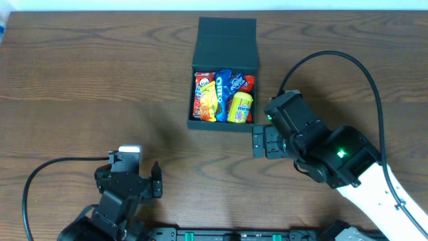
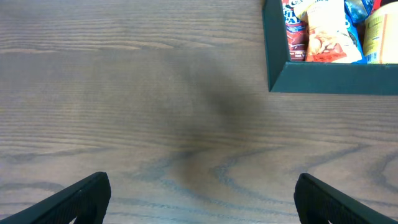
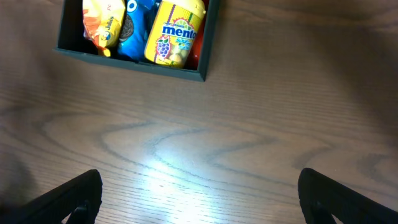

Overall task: Pack container
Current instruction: 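Withdraw the right gripper to the right side of the box, then raise the left arm and move its gripper to the box lid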

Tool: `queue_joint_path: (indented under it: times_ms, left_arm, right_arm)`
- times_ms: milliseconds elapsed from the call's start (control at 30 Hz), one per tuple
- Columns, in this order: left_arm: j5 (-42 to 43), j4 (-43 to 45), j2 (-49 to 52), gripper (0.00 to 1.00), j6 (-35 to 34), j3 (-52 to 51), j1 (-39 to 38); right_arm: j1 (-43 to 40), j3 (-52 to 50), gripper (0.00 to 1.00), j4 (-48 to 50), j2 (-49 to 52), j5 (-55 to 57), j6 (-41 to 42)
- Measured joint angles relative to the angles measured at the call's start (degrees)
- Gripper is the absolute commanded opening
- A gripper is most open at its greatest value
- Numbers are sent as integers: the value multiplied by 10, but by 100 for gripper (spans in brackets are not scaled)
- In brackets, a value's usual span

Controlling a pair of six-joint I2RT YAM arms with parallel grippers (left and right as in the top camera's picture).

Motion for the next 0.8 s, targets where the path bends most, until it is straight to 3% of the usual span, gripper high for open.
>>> queue_joint_path:
  times_ms: [233, 467, 800]
  left_arm:
    - [9, 19, 0, 95, -5, 0, 0]
    - [112, 30, 0, 95, -41, 0, 0]
    - [152, 33, 0, 95, -56, 0, 0]
  right_arm:
    - [0, 0, 99, -7, 0, 0, 0]
    - [0, 0, 99, -8, 0, 0, 0]
    - [0, 0, 99, -8, 0, 0, 0]
